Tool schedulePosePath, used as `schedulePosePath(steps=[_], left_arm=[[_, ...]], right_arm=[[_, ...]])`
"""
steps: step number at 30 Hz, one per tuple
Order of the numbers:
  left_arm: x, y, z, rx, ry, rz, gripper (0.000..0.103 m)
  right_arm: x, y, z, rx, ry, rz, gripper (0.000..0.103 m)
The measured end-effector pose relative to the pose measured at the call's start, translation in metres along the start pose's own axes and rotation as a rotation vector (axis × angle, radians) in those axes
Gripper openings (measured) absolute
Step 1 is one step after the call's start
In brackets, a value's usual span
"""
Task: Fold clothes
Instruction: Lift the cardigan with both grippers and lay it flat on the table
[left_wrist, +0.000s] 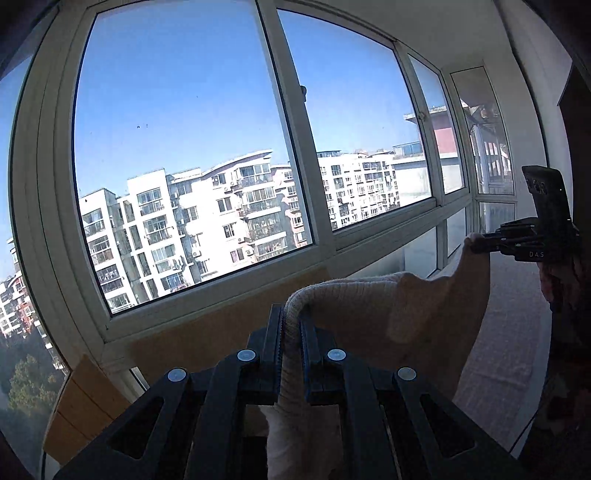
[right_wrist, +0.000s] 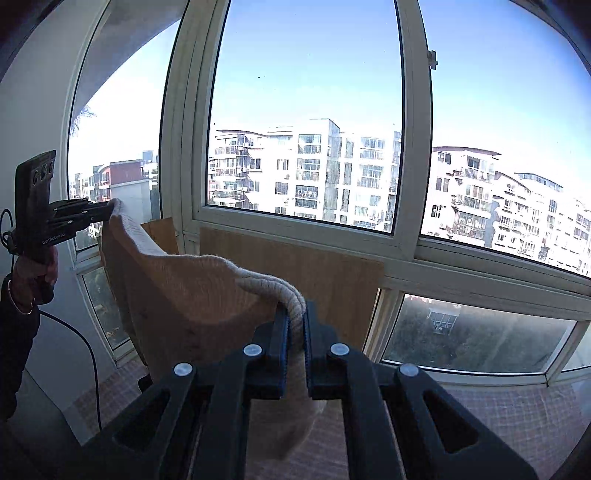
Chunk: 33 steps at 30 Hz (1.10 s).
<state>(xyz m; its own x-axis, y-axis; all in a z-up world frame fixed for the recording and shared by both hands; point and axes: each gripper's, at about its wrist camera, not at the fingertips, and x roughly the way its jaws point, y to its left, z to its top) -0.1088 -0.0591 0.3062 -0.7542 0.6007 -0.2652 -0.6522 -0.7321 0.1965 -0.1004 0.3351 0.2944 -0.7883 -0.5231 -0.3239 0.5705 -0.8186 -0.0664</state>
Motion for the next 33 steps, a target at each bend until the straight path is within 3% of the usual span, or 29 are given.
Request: schedulePosePath(steps=[3,11,14,16,19,23,26,29,33], left_arm=[[0.016,-0.035,0.020,0.014,-0.012,-0.044,0.008],[0.096,-0.134,0.071,-0.042,-0.053,-0.260,0.008],[0.108,-0.149,0.082,-0.092,-0.098,-0.330,0.008],[0.128,-0.159,0.078,-0.083,-0.065,-0.338,0.008],[0.166,-0.178,0.046,-0.075,0.056,-0.354,0.008],[0.202,-0.212,-0.043,-0.037,0.242,-0.402,0.009],[0.218,-0.212,-0.114,-0.076,0.381,-0.424,0.010],[0.213,-0.193,-0.170,-0.119,0.470,-0.395,0.010],[0.182,-0.143,-0.209,-0.188,0.492,-0.325,0.010]], right_arm=[[-0.040,-0.023,-0.003,0.006,-0.004,-0.056,0.007],[-0.136,-0.102,-0.013,0.060,0.017,-0.237,0.007],[-0.154,-0.118,-0.022,0.079,0.052,-0.275,0.007],[-0.143,-0.125,-0.037,0.074,0.105,-0.296,0.007],[-0.097,-0.140,-0.073,0.114,0.228,-0.288,0.007],[-0.006,-0.139,-0.152,0.177,0.440,-0.213,0.007],[0.042,-0.117,-0.198,0.234,0.531,-0.108,0.007],[0.071,-0.084,-0.217,0.294,0.551,-0.009,0.007],[0.095,-0.026,-0.213,0.346,0.522,0.112,0.007]])
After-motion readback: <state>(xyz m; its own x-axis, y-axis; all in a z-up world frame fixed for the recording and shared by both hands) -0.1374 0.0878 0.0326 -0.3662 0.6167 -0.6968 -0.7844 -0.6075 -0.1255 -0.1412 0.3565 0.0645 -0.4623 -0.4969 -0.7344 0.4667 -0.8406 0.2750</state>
